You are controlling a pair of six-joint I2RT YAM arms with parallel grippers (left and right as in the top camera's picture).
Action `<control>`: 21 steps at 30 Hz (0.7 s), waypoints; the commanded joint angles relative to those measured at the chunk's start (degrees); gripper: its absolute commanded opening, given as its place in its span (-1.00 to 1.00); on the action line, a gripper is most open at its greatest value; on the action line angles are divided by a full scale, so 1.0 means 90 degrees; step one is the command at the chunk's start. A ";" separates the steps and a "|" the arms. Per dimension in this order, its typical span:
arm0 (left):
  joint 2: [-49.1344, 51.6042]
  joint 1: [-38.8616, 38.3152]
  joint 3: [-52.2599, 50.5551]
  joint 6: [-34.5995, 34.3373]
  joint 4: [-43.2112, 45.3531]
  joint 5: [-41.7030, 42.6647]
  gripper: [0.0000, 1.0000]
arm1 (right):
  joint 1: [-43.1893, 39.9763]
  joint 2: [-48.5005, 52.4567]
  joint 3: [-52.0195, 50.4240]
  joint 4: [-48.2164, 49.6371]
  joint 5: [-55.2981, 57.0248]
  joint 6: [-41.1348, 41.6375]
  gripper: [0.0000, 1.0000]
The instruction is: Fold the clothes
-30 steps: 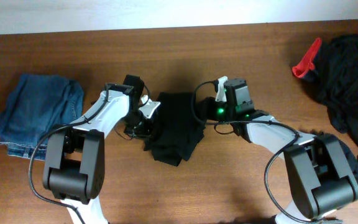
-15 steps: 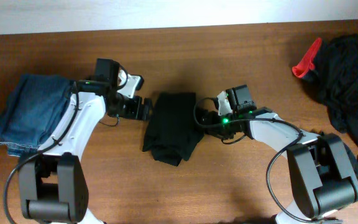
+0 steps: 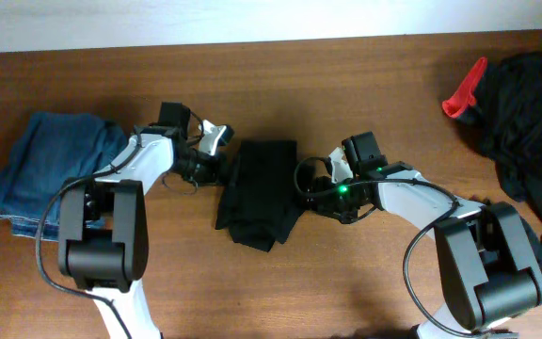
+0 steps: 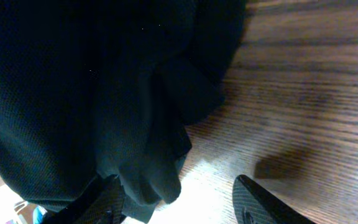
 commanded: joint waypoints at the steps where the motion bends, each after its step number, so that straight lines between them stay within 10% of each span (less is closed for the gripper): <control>1: 0.0444 -0.0032 -0.0027 0.0131 -0.0012 0.0651 0.97 | -0.0036 -0.0146 0.0107 0.0073 -0.0034 -0.0187 0.22; 6: 0.0452 -0.0204 -0.0027 0.0129 -0.0044 0.0775 0.78 | 0.0024 -0.0146 0.0107 0.0219 -0.0036 -0.0306 0.22; 17: 0.0447 -0.0401 -0.0012 0.0163 -0.0032 0.0988 -0.98 | 0.0277 -0.0146 0.0107 0.0430 -0.0010 -0.0345 0.11; 21: 0.0316 -0.0277 0.0012 0.0204 -0.0061 0.1438 -0.99 | 0.0143 -0.0148 0.0107 0.0355 0.0131 -0.0345 0.09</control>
